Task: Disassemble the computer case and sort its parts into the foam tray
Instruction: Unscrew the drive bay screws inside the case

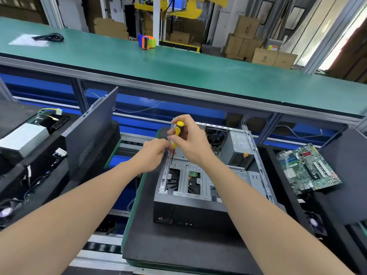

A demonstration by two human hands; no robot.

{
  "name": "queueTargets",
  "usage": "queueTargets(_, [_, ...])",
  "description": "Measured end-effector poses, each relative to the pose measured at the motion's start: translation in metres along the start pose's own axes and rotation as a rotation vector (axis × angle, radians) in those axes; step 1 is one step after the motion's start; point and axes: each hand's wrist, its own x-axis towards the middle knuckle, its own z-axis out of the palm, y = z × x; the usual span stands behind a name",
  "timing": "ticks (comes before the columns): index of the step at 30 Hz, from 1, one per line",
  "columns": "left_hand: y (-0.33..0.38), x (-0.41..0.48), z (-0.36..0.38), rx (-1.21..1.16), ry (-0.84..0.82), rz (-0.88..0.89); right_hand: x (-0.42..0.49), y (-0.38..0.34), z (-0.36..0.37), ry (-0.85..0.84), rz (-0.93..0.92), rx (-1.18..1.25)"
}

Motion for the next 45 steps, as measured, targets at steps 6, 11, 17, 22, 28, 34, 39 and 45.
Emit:
queueTargets(6, [-0.014, 0.030, 0.010, 0.163, -0.135, 0.119, 0.005, 0.003, 0.024, 0.024, 0.124, 0.333])
queueTargets(11, [-0.013, 0.040, 0.012, 0.087, -0.172, 0.155, 0.018, 0.004, 0.036, 0.115, 0.165, 0.608])
queueTargets(17, [-0.025, 0.044, 0.026, -0.405, -0.181, 0.163, 0.029, 0.013, 0.030, 0.047, 0.275, 0.774])
queueTargets(22, [-0.016, 0.039, 0.023, -0.560, -0.201, 0.105, 0.041, 0.016, 0.023, -0.386, 0.239, 0.886])
queueTargets(28, [-0.021, 0.041, 0.030, -0.492, -0.169, 0.042, 0.058, 0.021, 0.018, -0.664, 0.241, 0.955])
queueTargets(34, [-0.034, 0.043, 0.037, -0.298, -0.160, -0.059, 0.051, 0.020, 0.026, -0.470, 0.183, 0.803])
queueTargets(39, [-0.030, 0.045, 0.036, -0.307, -0.217, -0.079, 0.035, 0.013, 0.026, -0.136, 0.133, 0.511])
queueTargets(45, [-0.019, 0.048, 0.036, -0.462, -0.168, 0.031, 0.016, 0.002, 0.036, 0.360, 0.230, 0.443])
